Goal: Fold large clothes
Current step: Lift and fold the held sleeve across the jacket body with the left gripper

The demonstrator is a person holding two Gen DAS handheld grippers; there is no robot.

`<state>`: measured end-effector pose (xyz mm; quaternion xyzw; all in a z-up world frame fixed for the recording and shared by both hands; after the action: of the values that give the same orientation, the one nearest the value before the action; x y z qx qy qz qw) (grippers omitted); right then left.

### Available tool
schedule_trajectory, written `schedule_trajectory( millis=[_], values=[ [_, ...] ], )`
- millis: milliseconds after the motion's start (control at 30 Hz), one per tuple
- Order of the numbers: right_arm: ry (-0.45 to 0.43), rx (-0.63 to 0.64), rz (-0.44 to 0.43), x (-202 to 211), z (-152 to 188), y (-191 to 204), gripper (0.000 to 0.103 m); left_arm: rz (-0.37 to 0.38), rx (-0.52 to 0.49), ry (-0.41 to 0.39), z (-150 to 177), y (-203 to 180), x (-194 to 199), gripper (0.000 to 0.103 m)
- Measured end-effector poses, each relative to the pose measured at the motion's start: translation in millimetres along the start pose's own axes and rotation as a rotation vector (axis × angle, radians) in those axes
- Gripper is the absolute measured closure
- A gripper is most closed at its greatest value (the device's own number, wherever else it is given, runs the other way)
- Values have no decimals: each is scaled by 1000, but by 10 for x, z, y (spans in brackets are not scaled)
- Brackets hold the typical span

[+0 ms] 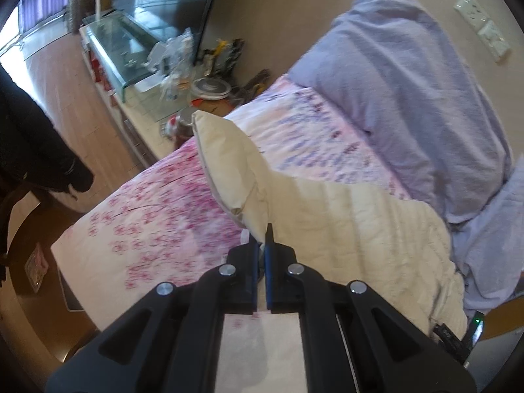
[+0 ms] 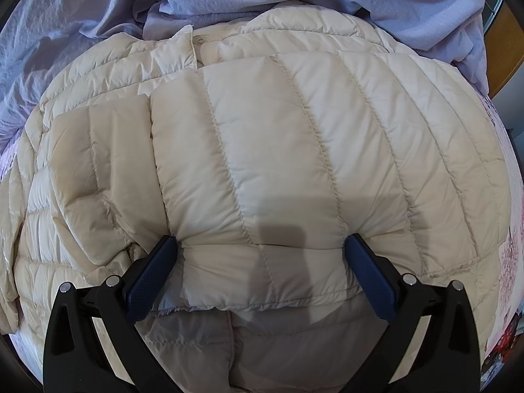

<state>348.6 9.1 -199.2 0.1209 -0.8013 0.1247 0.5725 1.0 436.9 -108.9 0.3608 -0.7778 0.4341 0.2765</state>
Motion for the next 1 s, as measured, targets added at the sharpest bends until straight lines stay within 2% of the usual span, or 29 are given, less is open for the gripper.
schedule_trajectory(
  millis=[433, 800, 1000],
  values=[
    [12, 25, -9, 5, 22, 12, 1, 171, -180, 11, 71, -1259, 62, 100],
    [35, 70, -36, 39, -9, 18, 1, 286, -322, 62, 466, -2239, 36, 100],
    [-2, 40, -80, 242, -159, -113, 1, 325, -390, 94, 749, -2722, -23, 100]
  ],
)
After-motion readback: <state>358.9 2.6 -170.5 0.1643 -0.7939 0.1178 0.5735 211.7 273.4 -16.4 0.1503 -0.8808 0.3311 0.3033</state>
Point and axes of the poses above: each gripper's, at about its wrist camera, not at the fingertips, and x roughly against the way its jaws point, y to its left, z to its underside, the point moved 10 cm from there along -x, roughly the way its jaws point, and after that the axes turned 9 degrees about z, right-handed, at the moved point
